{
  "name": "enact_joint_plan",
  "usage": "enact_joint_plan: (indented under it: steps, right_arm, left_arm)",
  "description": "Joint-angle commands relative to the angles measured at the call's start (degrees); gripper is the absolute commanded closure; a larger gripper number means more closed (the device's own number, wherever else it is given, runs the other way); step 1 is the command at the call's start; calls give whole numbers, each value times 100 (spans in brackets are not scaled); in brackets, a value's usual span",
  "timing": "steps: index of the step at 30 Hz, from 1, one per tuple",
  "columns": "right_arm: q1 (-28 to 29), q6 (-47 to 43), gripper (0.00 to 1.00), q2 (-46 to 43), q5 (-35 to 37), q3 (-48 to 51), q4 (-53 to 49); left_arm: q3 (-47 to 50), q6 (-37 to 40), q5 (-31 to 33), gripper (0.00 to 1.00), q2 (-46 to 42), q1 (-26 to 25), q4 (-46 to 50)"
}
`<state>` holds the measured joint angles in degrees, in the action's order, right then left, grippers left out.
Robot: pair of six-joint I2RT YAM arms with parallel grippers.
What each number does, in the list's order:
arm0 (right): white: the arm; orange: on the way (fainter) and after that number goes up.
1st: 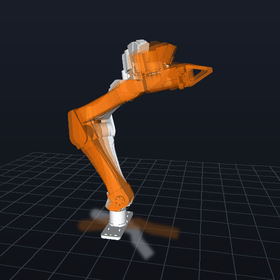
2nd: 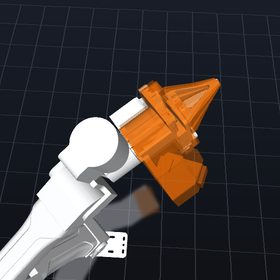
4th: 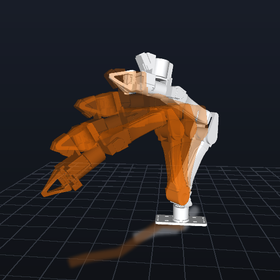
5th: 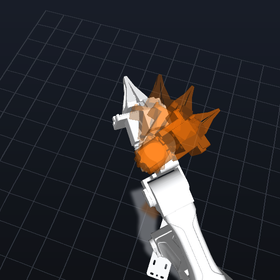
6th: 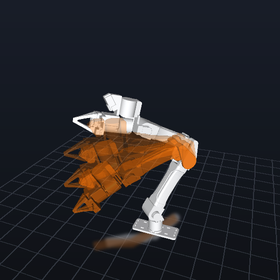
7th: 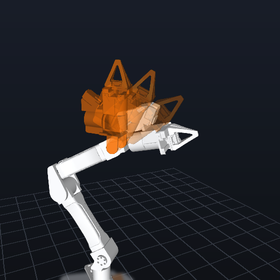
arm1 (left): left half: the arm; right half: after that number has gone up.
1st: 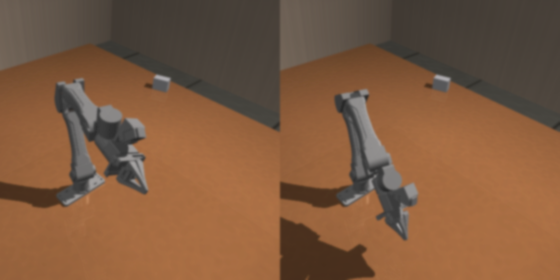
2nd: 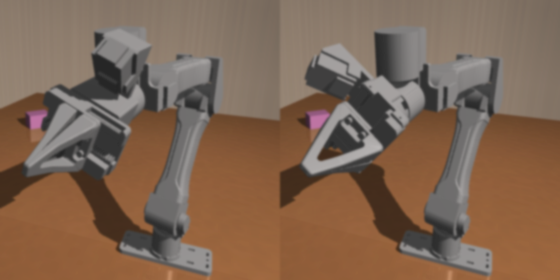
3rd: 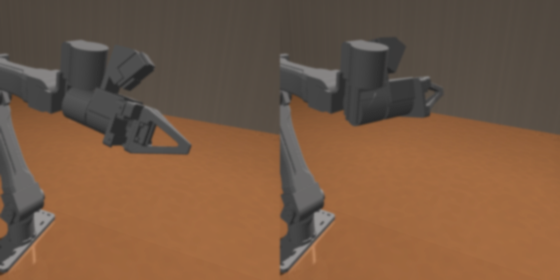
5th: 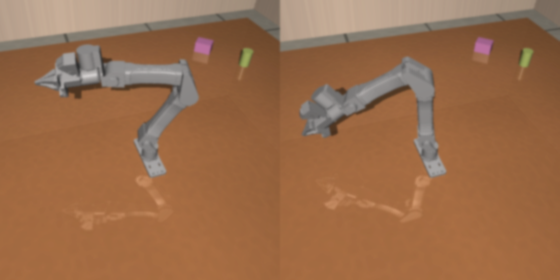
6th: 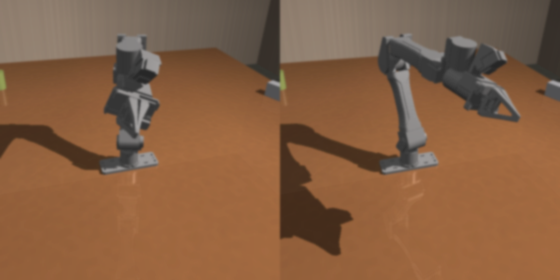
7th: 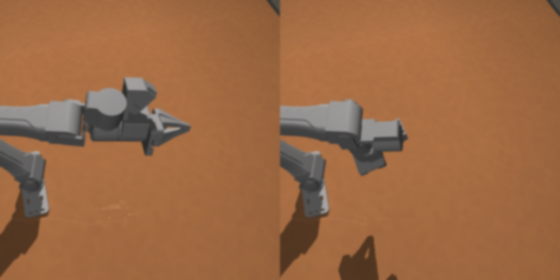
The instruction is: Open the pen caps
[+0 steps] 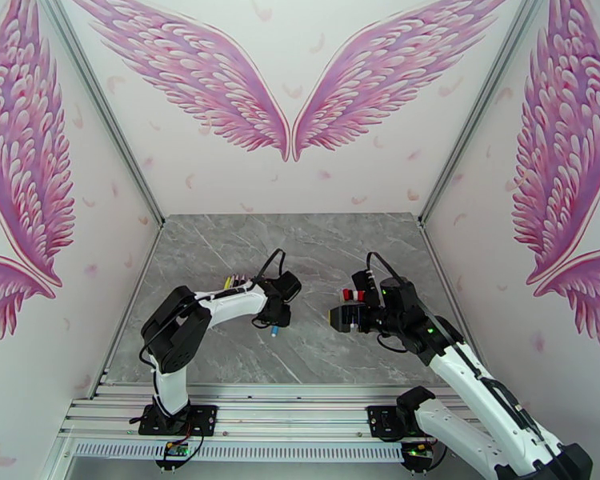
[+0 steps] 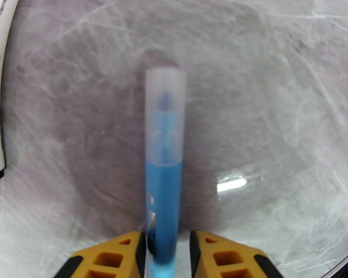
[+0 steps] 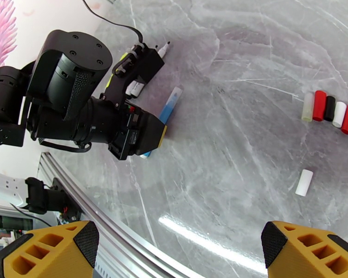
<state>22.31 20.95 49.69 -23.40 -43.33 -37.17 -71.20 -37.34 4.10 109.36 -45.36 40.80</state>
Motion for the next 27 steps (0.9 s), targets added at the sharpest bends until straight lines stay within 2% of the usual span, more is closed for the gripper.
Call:
enact_joint_plan:
  steps: [1,16,27]
  right_arm:
    - [59,6,1,-68,-45,-7,-89]
    - [55,23,1,-20,-57,30,-45]
    - [54,507,1,164,-284,119,459]
  left_arm:
    - [-227,121,30,68,167,36,229]
    - [-430,219,302,72,476,28,432]
    - [-503,567,191,81,-162,54,217]
